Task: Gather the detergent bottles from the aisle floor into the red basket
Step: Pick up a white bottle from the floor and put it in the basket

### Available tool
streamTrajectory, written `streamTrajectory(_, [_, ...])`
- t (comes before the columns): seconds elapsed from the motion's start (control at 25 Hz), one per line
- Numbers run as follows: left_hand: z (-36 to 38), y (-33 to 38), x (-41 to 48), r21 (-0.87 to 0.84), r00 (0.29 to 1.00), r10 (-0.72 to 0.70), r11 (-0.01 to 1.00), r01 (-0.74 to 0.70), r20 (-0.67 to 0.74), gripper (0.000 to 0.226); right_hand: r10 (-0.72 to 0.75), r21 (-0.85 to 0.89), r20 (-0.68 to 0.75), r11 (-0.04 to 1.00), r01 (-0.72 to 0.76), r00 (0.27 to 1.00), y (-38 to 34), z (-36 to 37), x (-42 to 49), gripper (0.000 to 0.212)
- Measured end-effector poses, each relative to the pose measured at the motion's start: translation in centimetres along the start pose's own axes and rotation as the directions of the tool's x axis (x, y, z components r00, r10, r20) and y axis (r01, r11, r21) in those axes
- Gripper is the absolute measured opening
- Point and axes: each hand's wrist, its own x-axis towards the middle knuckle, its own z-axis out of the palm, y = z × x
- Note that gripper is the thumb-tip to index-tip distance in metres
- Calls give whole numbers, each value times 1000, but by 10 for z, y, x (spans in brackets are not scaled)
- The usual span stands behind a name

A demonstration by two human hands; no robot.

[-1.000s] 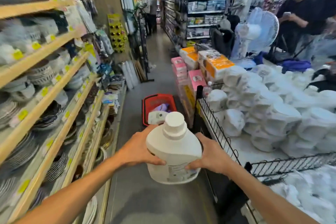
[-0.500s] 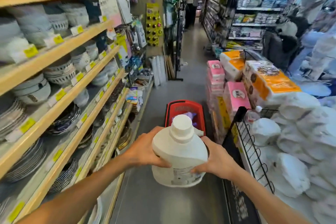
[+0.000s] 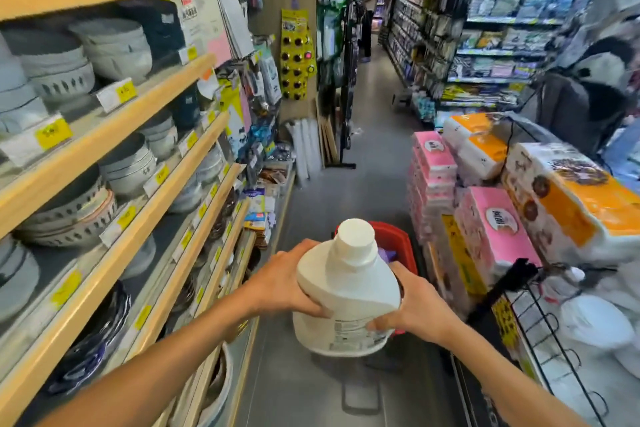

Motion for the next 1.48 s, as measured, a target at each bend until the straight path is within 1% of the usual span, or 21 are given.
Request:
streamTrajectory(0.16, [-36, -30, 92, -1, 999, 11, 1000, -11, 37, 92, -7, -12, -36, 1000, 7, 999, 14, -21, 95, 85])
streamTrajectory(0.28, [-55, -52, 163, 1, 999, 1, 1000, -1, 51, 92, 21, 8, -18, 1000, -21, 1000, 27, -42, 161, 86])
streamTrajectory(0.36, [-67, -64, 205, 15, 997, -16, 1000, 15, 75, 94, 29, 21, -14, 999, -28, 999, 35, -53, 201, 84])
streamTrajectory(0.56, [-100, -93, 297, 29, 994, -8, 1000, 5, 106, 94, 56, 9, -49, 998, -55, 997, 48, -77, 290, 83])
streamTrajectory(0.72, [-127, -117, 382, 53, 979, 17, 998, -29, 205, 93, 135, 53, -90, 990, -130, 987, 64, -88, 354, 78])
streamTrajectory(0.88, [-140, -154, 472, 63, 948, 71, 993, -96, 311, 95, 258, 82, -144, 965, -249, 955, 80, -93, 413, 71])
streamTrajectory(0.96, [-145, -171, 518, 68, 916, 90, 990, -126, 391, 96, 338, 132, -193, 939, -317, 921, 90, -88, 442, 69])
streamTrajectory(1.12, [-156, -199, 592, 91, 844, 122, 976, -197, 522, 97, 458, 256, -245, 880, -399, 854, 101, -67, 488, 79])
streamTrajectory(1.2, [-150, -213, 616, 88, 801, 129, 971, -221, 585, 97, 529, 341, -268, 834, -434, 805, 107, -50, 497, 77])
streamTrajectory(1.28, [-127, -241, 637, 48, 755, 124, 978, -202, 644, 99, 614, 456, -271, 760, -463, 742, 123, -21, 504, 77])
streamTrajectory(1.36, [-90, -272, 658, -17, 685, 134, 984, -175, 716, 101, 675, 533, -270, 699, -478, 687, 154, 18, 508, 75])
streamTrajectory(1.48, [-19, -307, 689, -78, 578, 147, 987, -144, 802, 96, 801, 679, -230, 540, -498, 553, 214, 72, 505, 86])
